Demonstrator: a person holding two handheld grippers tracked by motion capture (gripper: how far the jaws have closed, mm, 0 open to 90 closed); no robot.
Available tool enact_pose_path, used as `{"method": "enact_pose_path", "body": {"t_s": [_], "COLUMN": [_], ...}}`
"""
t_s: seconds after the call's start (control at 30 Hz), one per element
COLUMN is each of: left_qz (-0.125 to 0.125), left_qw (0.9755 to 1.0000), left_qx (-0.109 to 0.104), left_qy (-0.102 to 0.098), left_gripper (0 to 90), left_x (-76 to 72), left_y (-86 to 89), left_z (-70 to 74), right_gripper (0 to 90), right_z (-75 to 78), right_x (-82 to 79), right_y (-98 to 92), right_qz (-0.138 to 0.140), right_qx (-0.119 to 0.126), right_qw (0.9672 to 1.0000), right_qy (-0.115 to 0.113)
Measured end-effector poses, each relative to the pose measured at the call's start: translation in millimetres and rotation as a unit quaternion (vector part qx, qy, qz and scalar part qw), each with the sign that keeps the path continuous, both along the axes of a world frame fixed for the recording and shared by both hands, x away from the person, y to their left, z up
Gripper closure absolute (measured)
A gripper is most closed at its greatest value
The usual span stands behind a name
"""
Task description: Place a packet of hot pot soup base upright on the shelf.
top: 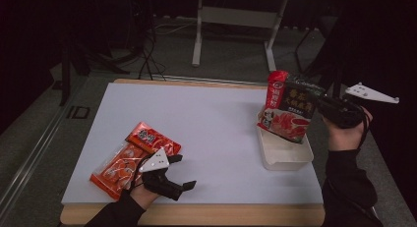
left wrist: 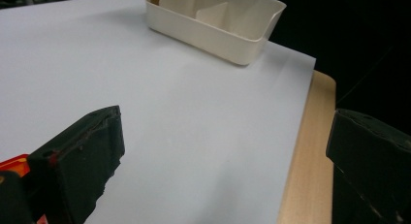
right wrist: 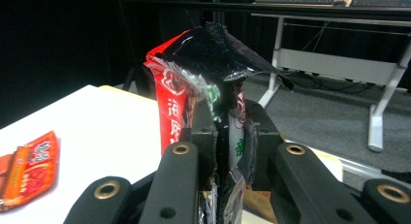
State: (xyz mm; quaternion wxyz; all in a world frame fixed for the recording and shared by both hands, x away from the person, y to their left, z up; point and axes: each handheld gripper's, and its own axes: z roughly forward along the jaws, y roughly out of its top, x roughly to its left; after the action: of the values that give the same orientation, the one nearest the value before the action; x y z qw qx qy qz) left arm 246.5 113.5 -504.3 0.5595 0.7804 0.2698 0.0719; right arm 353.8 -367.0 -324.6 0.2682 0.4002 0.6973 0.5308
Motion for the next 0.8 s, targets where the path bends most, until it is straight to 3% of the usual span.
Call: {"method": "enact_pose_path", "body": {"t_s": [0.5, 0.8], "left_qz": [-0.009, -0.017], "left_qw": [0.9999, 0.9998], "left_qx": [-0.001, -0.006], "left_qy": [0.011, -0.004], "left_gripper": [0.5, 0.5], "left_x": [0.4, -0.8], "left_y": [-3.3, -5.5], "left_z": [-9.2, -9.6], "right_gripper": [77.9, 77.7], "right_z": [-25.5, -46.4], "right_x": [37.7, 57.9], "right_y": [-17.9, -18.3], "right_qz": [0.001, 0.001], "right_qx": [-0.010, -0.020], "right_qw": [0.9999, 0.9997], "right_qy": [0.003, 0.017]}}
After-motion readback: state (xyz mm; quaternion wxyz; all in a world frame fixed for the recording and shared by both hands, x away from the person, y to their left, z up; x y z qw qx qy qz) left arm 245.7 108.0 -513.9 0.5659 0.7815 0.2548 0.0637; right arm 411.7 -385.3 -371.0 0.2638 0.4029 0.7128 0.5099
